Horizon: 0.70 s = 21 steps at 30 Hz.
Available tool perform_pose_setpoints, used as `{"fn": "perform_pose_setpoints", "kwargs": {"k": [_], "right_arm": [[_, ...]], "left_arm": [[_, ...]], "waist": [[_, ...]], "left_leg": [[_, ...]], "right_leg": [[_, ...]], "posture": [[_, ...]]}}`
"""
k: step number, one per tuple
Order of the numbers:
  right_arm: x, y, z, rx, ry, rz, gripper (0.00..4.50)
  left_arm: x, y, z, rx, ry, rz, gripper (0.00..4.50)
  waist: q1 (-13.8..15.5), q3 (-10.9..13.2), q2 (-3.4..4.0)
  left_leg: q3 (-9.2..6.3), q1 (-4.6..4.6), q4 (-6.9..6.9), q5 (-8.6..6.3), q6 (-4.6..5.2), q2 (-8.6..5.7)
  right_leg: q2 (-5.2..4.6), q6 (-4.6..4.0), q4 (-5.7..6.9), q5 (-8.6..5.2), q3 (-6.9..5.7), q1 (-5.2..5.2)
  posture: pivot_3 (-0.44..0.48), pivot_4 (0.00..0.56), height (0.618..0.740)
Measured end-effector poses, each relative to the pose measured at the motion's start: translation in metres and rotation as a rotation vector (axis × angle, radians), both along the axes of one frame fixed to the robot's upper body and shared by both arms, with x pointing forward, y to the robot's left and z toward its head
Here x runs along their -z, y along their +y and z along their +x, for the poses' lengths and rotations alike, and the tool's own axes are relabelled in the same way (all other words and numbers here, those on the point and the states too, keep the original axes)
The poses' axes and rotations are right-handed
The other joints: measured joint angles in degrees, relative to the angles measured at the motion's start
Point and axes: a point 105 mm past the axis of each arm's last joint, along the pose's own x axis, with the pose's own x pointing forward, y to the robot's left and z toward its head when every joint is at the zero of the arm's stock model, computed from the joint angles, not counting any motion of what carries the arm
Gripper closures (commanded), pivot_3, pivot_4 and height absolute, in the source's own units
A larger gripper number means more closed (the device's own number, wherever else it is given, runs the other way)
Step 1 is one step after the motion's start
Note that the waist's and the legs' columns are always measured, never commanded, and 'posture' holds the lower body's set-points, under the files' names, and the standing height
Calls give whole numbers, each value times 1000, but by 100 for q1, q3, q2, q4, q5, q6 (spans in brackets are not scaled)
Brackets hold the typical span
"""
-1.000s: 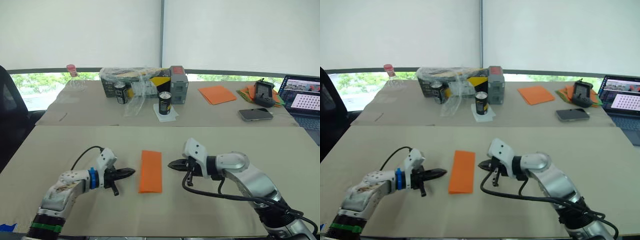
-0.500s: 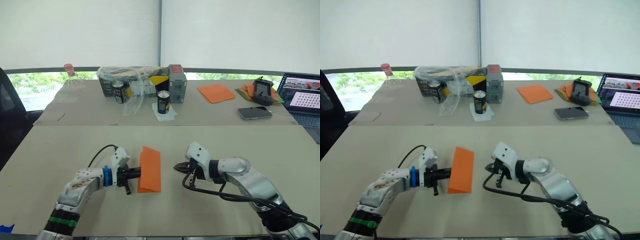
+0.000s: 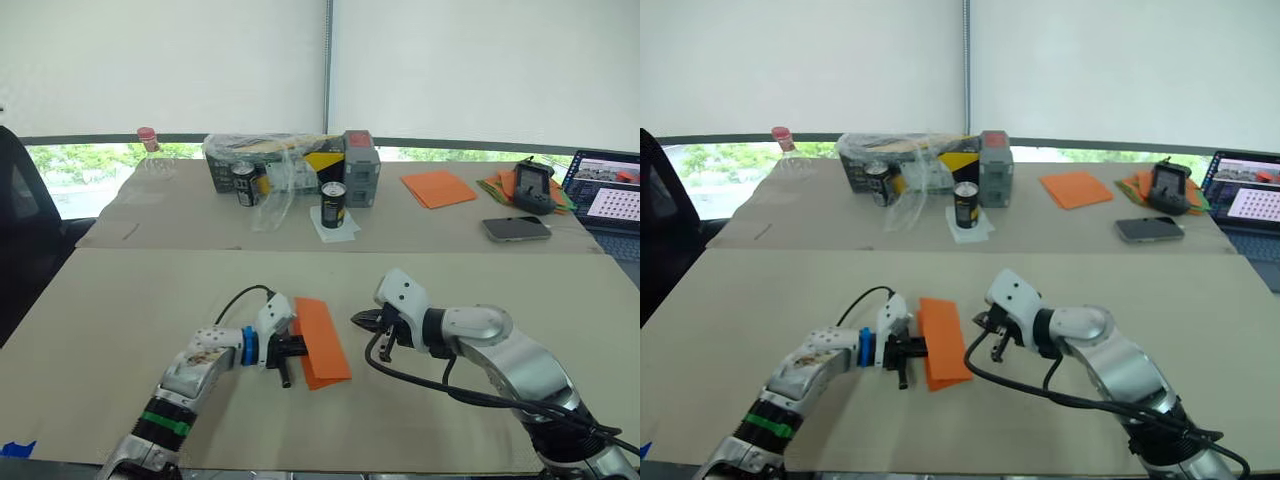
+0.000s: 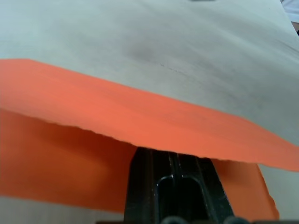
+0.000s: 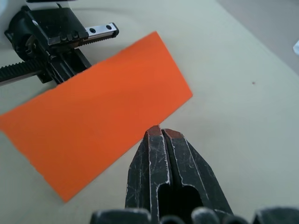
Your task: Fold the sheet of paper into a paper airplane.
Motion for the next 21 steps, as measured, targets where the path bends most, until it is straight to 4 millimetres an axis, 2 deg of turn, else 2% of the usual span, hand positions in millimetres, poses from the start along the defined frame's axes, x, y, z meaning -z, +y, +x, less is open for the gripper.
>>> {"fn": "perform_pose_setpoints", "kwargs": {"k": [4, 7, 11, 17, 21], "right_arm": [[27, -16, -6, 74, 100, -74, 4479], [41, -19, -12, 97, 138, -92, 4479], [42, -16, -11, 110, 122, -88, 4479], [39, -25, -13, 141, 118, -121, 4479], [25, -34, -13, 164, 81, -126, 4479]], "left_arm": [[-2, -5, 7, -2, 8, 20, 4500], [-4, -12, 11, 6, 7, 47, 4500], [-8, -29, 17, 23, 13, 67, 4500], [-5, -38, 19, 37, 12, 114, 4500], [-4, -43, 20, 47, 22, 134, 4500]], "waist": [[10, 0, 0], [-3, -1, -1], [-36, -1, -2], [-48, -1, -2], [-11, -1, -2]], "left_leg": [[2, -7, 10, -2, 4, -1], [1, -6, 10, -2, 3, 2], [1, -4, 24, -4, 6, 2], [-1, -7, 42, -6, 11, 0], [-7, 12, 49, -9, 16, -2]], "right_leg": [[0, 1, 5, 0, 2, -5], [3, 0, 8, 0, 0, -5], [5, 1, 10, 0, 1, 3], [4, 2, 8, 0, -2, 11], [4, 5, -1, -1, -8, 47]], "posture": [[0, 150, 739], [0, 150, 739], [0, 150, 739], [0, 150, 739], [0, 150, 739]]}}
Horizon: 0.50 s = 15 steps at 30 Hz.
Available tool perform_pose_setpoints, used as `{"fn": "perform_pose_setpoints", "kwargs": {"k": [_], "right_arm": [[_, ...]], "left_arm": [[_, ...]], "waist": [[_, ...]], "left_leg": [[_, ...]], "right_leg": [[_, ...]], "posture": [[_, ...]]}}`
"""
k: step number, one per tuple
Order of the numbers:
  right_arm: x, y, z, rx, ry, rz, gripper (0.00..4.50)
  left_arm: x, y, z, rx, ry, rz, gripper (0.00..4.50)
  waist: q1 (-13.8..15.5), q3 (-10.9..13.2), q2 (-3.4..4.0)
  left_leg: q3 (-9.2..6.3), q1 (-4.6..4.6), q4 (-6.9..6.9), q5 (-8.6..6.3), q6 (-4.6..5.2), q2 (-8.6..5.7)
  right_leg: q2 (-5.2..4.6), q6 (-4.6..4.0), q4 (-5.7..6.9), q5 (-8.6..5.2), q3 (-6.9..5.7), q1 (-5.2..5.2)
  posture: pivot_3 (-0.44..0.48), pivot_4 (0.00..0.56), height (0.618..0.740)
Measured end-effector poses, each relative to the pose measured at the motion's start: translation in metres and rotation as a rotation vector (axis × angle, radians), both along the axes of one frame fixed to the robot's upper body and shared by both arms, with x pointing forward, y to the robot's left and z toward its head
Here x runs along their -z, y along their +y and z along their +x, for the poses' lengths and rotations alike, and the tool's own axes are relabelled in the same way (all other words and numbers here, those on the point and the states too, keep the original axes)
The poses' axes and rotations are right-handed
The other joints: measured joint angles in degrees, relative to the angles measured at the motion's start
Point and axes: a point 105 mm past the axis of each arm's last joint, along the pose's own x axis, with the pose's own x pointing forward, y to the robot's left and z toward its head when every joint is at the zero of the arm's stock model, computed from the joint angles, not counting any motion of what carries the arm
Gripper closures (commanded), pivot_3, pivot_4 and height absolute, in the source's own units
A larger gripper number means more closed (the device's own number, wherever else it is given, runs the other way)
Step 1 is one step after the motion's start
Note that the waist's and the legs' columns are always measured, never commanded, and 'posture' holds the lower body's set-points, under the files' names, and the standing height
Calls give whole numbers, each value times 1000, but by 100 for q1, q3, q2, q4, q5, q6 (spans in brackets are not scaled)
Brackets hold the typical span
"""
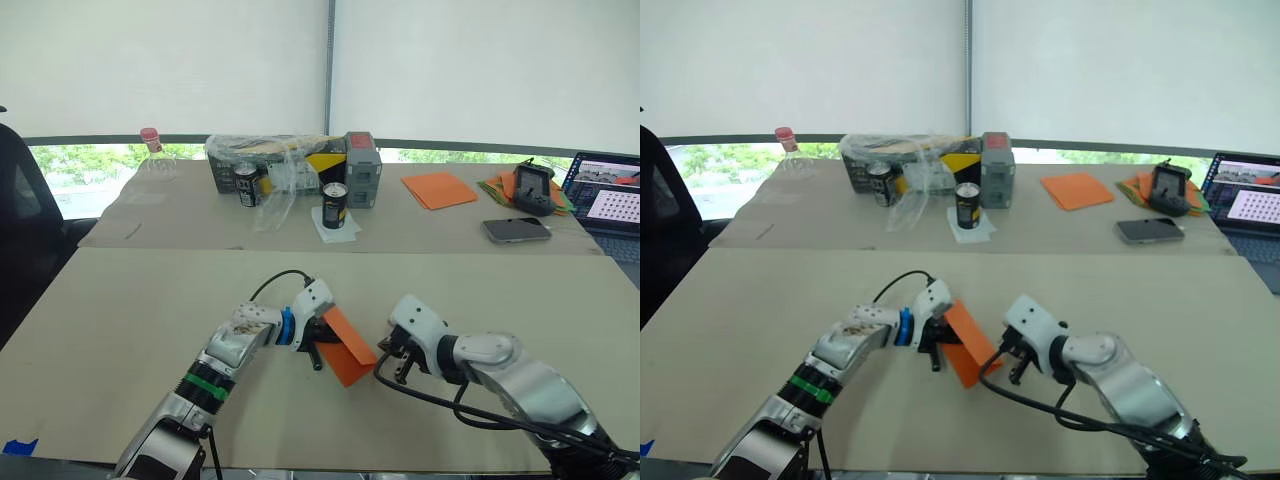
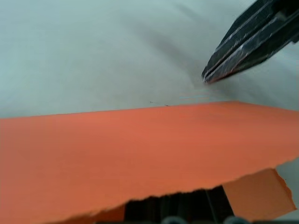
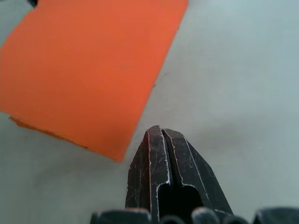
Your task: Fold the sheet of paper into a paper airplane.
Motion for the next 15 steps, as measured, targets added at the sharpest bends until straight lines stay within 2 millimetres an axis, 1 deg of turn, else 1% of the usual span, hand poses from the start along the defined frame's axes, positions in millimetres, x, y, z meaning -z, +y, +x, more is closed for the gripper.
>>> {"fn": "perform_pose_setpoints", "kwargs": {"k": [2, 3, 4, 5, 6, 8, 10, 12, 15], "right_arm": [[-15, 1, -3, -21, -39, 26, 4479], [-25, 4, -5, -48, -62, 52, 4479], [-35, 9, -11, -90, -75, 81, 4479], [-46, 18, -21, -153, -86, 114, 4479], [-51, 26, -32, -209, -80, 138, 4479], [-52, 42, -48, -279, -34, 216, 4479], [-46, 53, -56, -309, 17, 255, 4479], [-40, 56, -57, -305, 38, 246, 4479], [-32, 57, -53, -278, 50, 224, 4479]], "left_arm": [[0, -1, 1, 3, 3, 4, 4500], [-1, -1, 2, 4, 4, 6, 4500], [-1, -2, 2, 6, 8, 8, 4500], [-1, -2, 3, 9, 11, 9, 4500], [-1, -2, 3, 10, 14, 9, 4500], [-1, -2, 3, 9, 16, 9, 4500], [-1, -2, 4, 7, 17, 9, 4500], [-1, -2, 4, 7, 18, 9, 4500], [-1, -2, 4, 6, 21, 9, 4500]], "waist": [[15, 0, 0], [19, 0, 0], [23, 0, 0], [25, 0, 0], [24, 0, -1], [22, -2, -3], [23, -1, -3], [20, -1, -3], [20, -1, -3]], "left_leg": [[-5, 10, 0, -1, 2, 0], [-7, 15, 0, -2, 4, 0], [-9, 17, 0, -3, 5, 0], [-12, 19, -1, -5, 8, 2], [-15, 22, 0, -6, 10, 3], [-16, 24, 1, -6, 11, 4], [-15, 23, 2, -6, 11, 0], [-15, 23, 4, -6, 11, -1], [-16, 24, 2, -6, 11, 0]], "right_leg": [[0, 3, -7, -2, -6, 18], [0, 4, -9, -3, -8, 25], [0, 5, -12, -3, -10, 29], [1, 5, -16, -3, -12, 33], [2, 6, -16, -3, -16, 38], [2, 6, -15, -3, -16, 40], [0, 6, -12, -3, -15, 38], [0, 6, -12, -3, -15, 38], [0, 5, -11, -3, -15, 36]], "posture": [[0, 150, 739], [0, 150, 739], [0, 150, 739], [0, 150, 739], [0, 150, 739], [0, 150, 739], [0, 150, 739], [0, 150, 739], [0, 150, 739]]}}
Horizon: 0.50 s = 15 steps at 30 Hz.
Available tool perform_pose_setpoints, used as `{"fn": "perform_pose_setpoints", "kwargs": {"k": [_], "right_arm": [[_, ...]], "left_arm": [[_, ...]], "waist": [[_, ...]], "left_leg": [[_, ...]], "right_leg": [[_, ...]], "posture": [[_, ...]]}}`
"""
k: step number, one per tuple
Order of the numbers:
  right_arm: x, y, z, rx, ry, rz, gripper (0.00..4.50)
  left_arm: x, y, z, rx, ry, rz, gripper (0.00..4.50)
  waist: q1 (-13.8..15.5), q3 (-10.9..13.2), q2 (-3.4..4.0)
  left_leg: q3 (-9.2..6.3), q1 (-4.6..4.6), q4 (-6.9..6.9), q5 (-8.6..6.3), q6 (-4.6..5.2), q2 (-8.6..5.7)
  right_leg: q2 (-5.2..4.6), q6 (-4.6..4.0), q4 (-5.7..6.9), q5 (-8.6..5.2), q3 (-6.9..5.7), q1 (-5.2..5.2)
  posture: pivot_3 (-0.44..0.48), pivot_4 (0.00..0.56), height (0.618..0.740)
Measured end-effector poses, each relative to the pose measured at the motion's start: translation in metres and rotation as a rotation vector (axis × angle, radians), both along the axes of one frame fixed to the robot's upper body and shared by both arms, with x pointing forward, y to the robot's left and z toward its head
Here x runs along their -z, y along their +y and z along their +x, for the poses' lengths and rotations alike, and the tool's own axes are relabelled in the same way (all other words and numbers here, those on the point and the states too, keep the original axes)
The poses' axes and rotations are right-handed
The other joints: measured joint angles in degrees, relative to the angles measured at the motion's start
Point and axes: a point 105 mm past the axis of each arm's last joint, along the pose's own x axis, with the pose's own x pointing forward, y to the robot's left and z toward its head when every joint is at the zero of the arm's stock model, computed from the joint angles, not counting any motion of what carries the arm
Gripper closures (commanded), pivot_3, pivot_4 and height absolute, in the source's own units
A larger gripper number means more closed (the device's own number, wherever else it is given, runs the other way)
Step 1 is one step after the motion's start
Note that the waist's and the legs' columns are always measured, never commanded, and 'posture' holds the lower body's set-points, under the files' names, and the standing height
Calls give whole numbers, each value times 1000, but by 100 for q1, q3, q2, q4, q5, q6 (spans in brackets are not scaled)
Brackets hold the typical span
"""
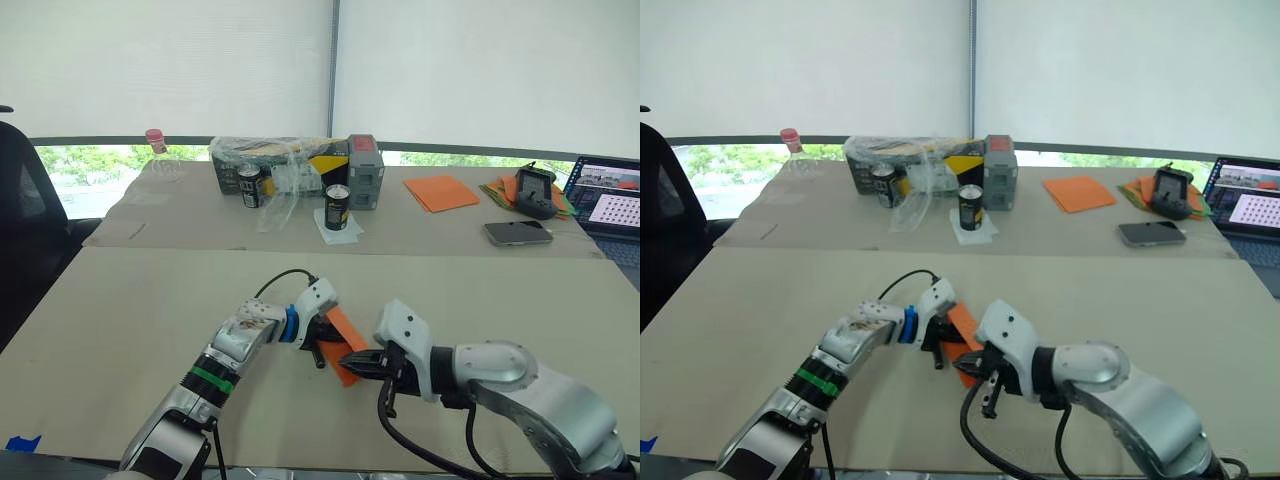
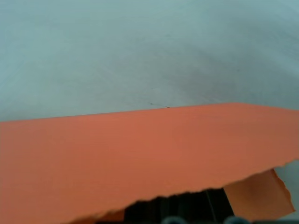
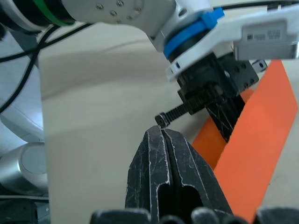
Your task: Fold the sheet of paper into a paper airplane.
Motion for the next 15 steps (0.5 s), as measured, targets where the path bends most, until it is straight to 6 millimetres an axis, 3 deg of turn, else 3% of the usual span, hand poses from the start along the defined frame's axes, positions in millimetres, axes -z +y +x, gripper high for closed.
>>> {"fn": "perform_pose_setpoints", "kwargs": {"k": [7, 15], "right_arm": [[24, -4, 17, 54, -49, -174, 4479], [7, -10, 39, 115, -193, -240, 4479]], "left_arm": [[0, 2, 0, 3, 1, 4, 4500], [0, 2, 0, 2, 2, 3, 4500]], "waist": [[-24, 0, 0], [-35, 0, 0]], "left_leg": [[1, -2, 0, 0, 0, -1], [0, -2, -1, 0, 0, 0]], "right_leg": [[0, 0, 0, 0, 0, -3], [0, 0, -1, 0, 0, -3]], "posture": [[0, 150, 739], [0, 150, 739]]}}
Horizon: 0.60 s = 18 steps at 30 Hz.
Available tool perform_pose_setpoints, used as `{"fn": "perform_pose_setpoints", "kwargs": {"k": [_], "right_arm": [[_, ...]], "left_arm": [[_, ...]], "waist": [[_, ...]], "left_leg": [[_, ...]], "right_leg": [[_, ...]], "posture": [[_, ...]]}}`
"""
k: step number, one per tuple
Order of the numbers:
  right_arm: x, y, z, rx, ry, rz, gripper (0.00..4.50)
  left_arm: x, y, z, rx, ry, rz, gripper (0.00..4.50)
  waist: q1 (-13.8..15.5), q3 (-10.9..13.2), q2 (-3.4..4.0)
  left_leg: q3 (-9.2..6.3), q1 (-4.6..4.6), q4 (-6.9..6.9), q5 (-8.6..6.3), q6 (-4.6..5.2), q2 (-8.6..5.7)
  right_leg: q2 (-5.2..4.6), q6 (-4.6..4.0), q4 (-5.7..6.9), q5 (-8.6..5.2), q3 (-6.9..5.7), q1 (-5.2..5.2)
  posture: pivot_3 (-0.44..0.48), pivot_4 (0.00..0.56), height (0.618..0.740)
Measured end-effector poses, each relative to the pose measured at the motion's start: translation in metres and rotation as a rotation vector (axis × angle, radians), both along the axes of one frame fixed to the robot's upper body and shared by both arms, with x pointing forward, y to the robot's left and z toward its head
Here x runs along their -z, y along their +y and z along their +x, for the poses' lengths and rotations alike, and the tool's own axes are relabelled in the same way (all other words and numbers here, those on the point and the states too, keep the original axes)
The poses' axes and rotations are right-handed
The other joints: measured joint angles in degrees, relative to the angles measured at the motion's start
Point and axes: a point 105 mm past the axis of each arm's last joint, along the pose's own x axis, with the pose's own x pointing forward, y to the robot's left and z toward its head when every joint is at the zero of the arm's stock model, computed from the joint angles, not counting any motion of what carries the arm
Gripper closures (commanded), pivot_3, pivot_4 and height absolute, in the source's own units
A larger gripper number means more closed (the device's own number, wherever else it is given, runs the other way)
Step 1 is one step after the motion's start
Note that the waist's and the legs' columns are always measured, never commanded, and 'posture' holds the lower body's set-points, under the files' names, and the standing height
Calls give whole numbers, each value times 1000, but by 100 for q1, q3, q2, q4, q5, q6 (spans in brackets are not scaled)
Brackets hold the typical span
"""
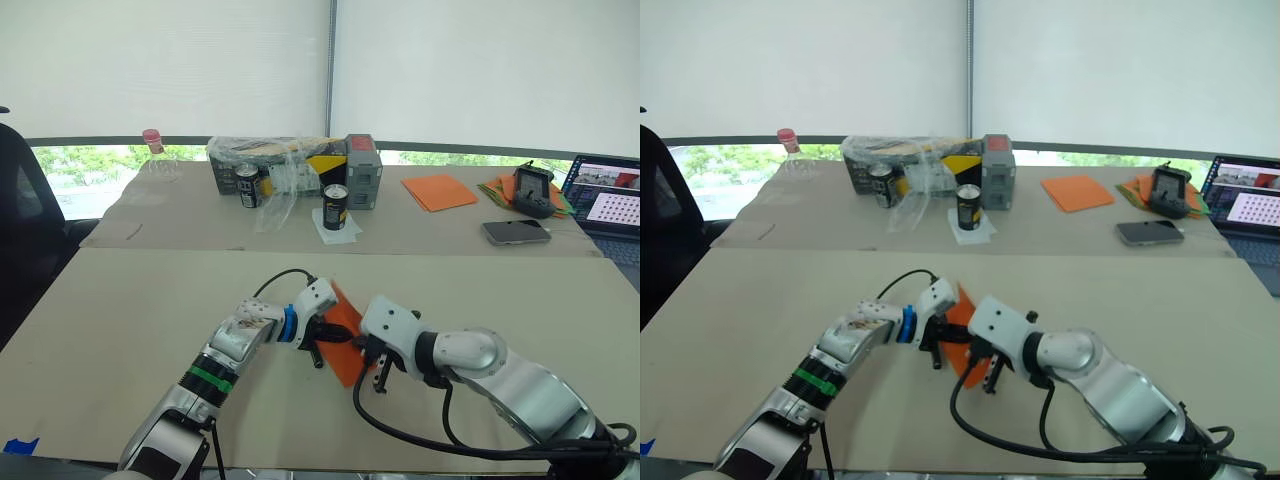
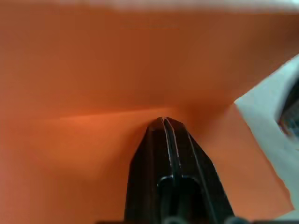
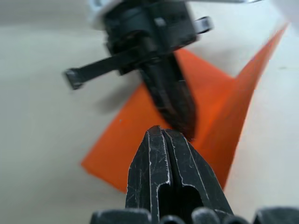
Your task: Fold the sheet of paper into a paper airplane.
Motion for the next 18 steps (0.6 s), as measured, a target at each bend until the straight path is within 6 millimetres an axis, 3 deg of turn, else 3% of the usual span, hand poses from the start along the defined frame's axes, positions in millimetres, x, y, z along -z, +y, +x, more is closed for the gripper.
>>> {"fn": "perform_pose_setpoints", "kwargs": {"k": [3, 12, 18], "right_arm": [[-2, -7, 13, 44, -33, -30, 4479], [18, -38, 45, 152, -43, -103, 4479], [39, -22, 55, 120, -20, -52, 4479]], "left_arm": [[0, 0, -1, -4, -1, -3, 4500], [0, 6, -3, -26, -2, -3, 4500], [0, 9, -3, -46, -3, -7, 4500]], "waist": [[-5, 0, 0], [-70, 0, 0], [-97, -1, 1]], "left_leg": [[0, 0, 1, 0, 0, -1], [2, 0, -3, 0, 0, 2], [2, 4, -7, 0, 0, 4]], "right_leg": [[-1, 0, 0, 0, 0, 1], [0, 0, -1, 0, 1, -3], [2, 0, 3, 0, 4, -4]], "posture": [[0, 150, 739], [0, 150, 739], [0, 150, 739]]}}
